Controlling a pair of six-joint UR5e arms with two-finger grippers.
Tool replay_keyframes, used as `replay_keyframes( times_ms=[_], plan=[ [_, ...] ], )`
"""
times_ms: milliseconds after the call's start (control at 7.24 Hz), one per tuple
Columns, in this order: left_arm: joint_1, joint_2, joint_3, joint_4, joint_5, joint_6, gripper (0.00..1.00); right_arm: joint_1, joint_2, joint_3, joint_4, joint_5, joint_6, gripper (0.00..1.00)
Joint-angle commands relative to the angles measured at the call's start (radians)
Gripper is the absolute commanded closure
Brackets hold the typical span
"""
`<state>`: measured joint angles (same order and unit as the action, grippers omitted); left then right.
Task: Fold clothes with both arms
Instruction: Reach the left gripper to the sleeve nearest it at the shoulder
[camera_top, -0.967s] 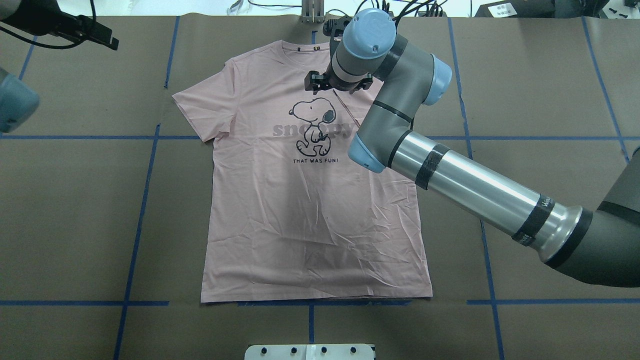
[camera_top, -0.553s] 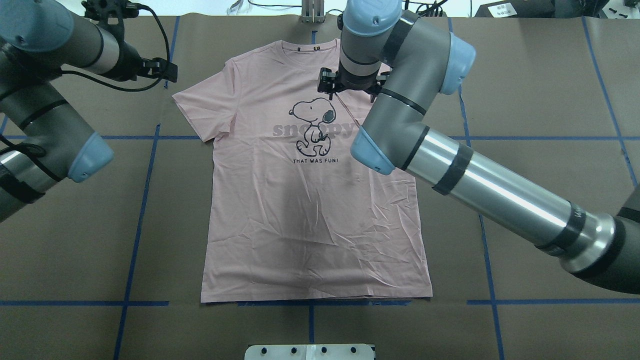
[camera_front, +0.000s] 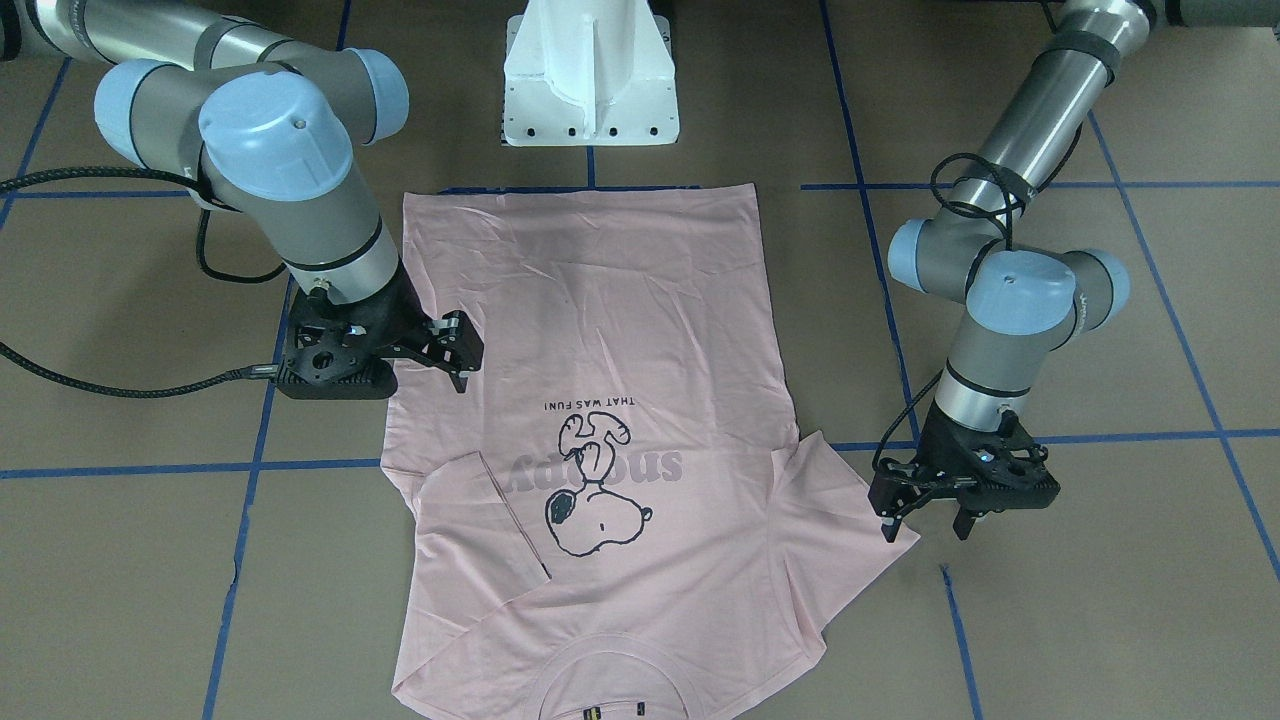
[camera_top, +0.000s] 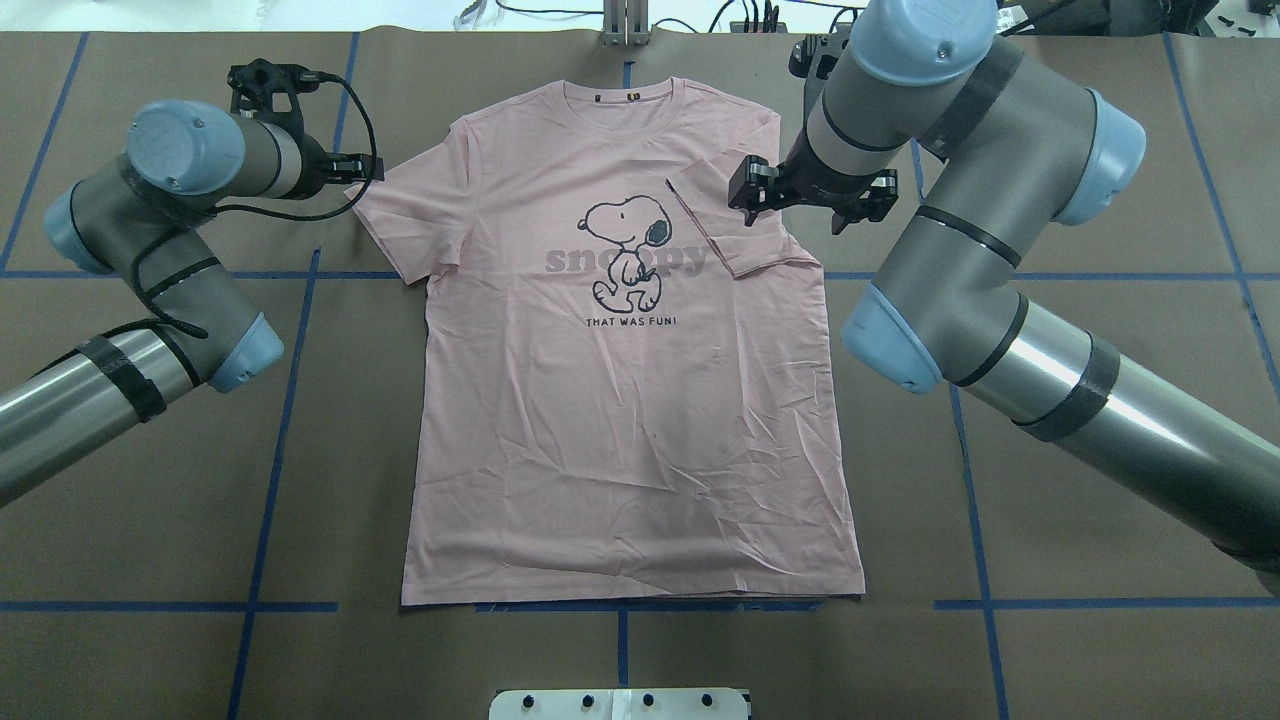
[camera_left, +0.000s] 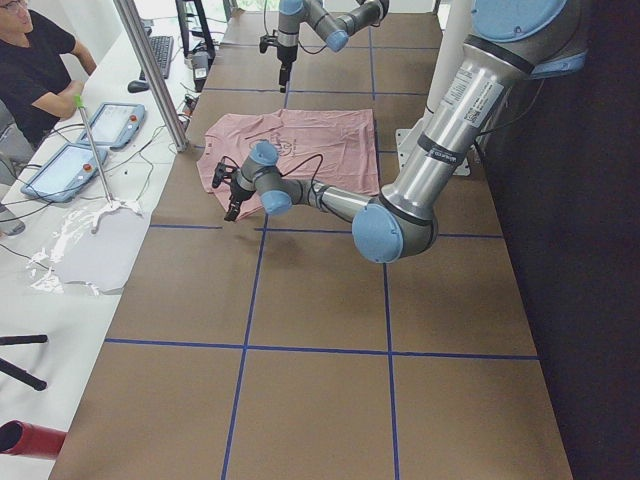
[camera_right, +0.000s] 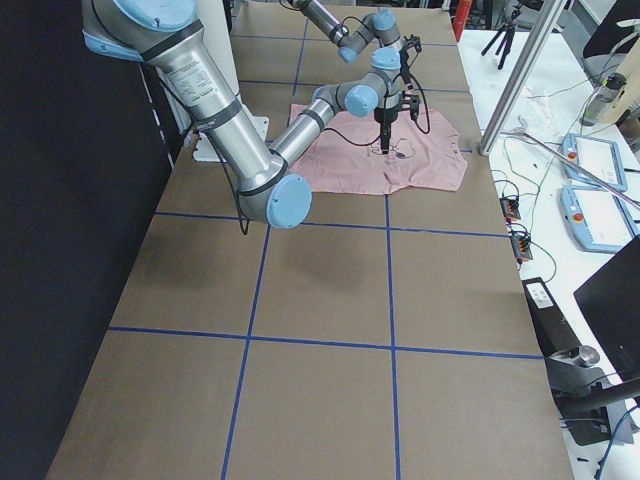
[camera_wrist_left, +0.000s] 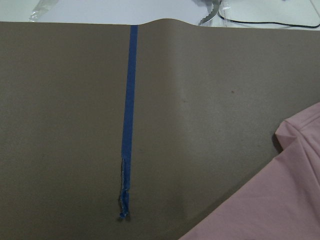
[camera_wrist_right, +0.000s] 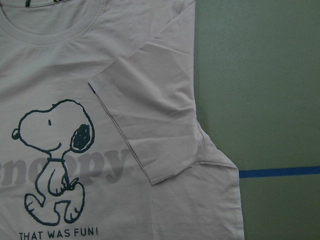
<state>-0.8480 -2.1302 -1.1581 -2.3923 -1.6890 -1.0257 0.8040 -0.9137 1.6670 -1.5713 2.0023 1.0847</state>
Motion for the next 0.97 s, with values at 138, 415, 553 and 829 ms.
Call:
replay_keyframes(
  times_ms=[138, 415, 553, 829],
  plan=[
    [0.021, -0.036, 0.072, -0.022, 0.014, -0.001, 0.37, 0.006, -0.017, 0.020, 0.001, 0.003, 0.007, 0.00],
    [0.021, -0.036, 0.077, -0.022, 0.012, 0.004, 0.56, 0.006, -0.017, 0.020, 0.001, 0.001, 0.004, 0.00],
    [0.021, -0.036, 0.077, -0.022, 0.011, 0.009, 0.78, 0.006, -0.017, 0.019, 0.001, 0.001, 0.004, 0.00],
    [0.020, -0.036, 0.071, -0.022, 0.008, 0.015, 1.00, 0.006, -0.017, 0.019, 0.001, 0.001, 0.004, 0.00]
  ],
)
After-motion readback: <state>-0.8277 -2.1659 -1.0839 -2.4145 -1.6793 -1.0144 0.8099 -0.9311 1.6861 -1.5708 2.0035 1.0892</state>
